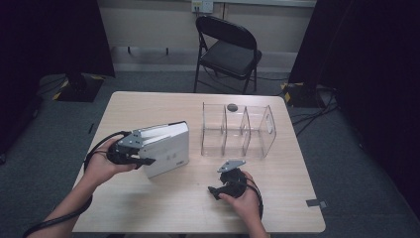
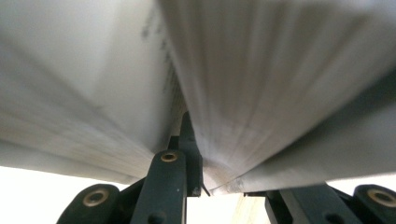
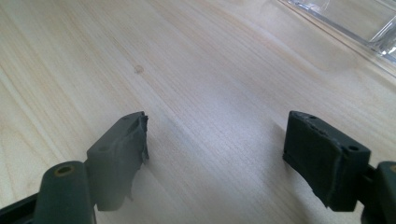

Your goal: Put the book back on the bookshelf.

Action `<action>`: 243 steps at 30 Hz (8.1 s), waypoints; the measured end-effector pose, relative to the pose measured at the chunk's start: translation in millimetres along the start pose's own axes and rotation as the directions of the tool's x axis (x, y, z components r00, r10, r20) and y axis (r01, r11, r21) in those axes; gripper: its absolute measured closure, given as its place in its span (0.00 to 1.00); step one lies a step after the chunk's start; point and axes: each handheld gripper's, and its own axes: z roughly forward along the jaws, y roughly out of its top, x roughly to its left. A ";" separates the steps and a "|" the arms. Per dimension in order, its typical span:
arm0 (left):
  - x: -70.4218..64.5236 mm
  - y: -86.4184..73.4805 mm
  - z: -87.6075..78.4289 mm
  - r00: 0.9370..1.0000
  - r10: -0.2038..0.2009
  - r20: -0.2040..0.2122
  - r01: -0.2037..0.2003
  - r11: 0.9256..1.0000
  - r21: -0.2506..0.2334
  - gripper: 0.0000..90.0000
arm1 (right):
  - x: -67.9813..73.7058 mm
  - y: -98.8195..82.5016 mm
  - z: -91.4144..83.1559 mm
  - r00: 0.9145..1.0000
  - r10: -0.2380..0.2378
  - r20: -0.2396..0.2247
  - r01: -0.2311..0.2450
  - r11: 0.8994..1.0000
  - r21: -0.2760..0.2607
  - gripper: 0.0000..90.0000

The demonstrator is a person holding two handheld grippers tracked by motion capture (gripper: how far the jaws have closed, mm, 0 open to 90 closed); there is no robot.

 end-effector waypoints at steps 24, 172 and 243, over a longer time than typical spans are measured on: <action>5.1 -3.0 -0.1 1.000 -0.028 -0.002 0.028 0.999 -0.022 0.82 | -1.5 6.0 3.1 0.999 -0.041 -0.011 0.041 0.998 0.038 0.19; -0.6 -61.8 20.5 0.961 -0.229 -0.152 0.205 0.966 -0.160 0.44 | 12.0 198.2 -33.4 0.899 -0.335 -0.283 0.334 0.941 -0.054 0.39; -18.5 -100.0 68.2 0.974 -0.209 -0.091 0.202 0.976 -0.084 0.15 | 24.6 206.5 -40.2 0.944 -0.256 -0.211 0.289 0.946 0.148 0.47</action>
